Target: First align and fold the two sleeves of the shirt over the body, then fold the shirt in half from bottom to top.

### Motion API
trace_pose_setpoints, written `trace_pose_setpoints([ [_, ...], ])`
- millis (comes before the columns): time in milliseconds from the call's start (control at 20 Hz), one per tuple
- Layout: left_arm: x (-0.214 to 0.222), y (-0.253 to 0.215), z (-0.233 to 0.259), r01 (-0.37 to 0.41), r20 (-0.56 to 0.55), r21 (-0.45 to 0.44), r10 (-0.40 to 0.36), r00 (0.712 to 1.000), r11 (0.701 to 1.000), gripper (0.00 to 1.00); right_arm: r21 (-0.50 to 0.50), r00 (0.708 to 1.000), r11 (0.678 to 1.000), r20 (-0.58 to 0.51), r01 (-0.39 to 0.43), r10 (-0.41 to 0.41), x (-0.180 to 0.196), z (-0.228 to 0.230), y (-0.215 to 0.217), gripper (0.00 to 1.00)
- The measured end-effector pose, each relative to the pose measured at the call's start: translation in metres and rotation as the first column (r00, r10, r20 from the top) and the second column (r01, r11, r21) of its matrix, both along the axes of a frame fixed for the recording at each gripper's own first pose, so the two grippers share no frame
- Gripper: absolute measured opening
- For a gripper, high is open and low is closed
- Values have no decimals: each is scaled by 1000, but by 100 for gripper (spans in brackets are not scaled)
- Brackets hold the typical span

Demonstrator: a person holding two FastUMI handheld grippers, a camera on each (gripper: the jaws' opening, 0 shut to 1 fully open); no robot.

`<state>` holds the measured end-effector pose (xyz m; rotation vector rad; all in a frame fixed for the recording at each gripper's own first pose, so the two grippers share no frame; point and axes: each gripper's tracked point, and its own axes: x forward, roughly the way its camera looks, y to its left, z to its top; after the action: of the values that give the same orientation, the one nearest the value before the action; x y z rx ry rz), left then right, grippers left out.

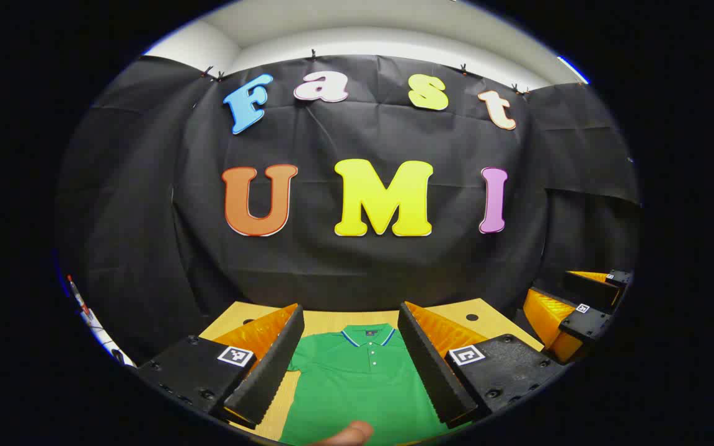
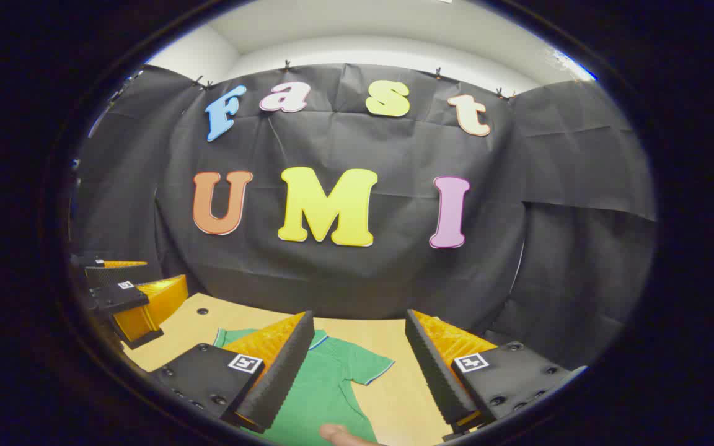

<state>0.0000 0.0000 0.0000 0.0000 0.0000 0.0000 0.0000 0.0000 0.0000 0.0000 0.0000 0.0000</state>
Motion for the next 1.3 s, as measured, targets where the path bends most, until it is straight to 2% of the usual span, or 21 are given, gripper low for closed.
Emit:
trace_pose_setpoints([
  [50, 1, 1, -2, -2, -8, -3, 2, 1000, 1000, 98, 18, 1000, 1000, -11, 1, -1, 0, -3, 2, 94],
  [300, 4, 10, -24, -9, -57, -3, 8, 998, 1000, 99, 25, 999, 1000, -40, -10, 11, 7, -11, 11, 94],
  [450, 8, 8, -23, -6, -47, 15, 6, 999, 1000, 99, 43, 997, 999, -67, -20, 23, 11, -17, 14, 95],
  [1050, 26, 0, -26, -16, -44, 10, 16, 999, 1000, 99, 8, 996, 999, -69, -51, 51, 24, -16, 15, 95],
  [1300, 31, -4, -29, -36, -48, 17, 36, 998, 999, 99, 30, 992, 998, -109, -61, 64, 44, -30, 7, 95],
])
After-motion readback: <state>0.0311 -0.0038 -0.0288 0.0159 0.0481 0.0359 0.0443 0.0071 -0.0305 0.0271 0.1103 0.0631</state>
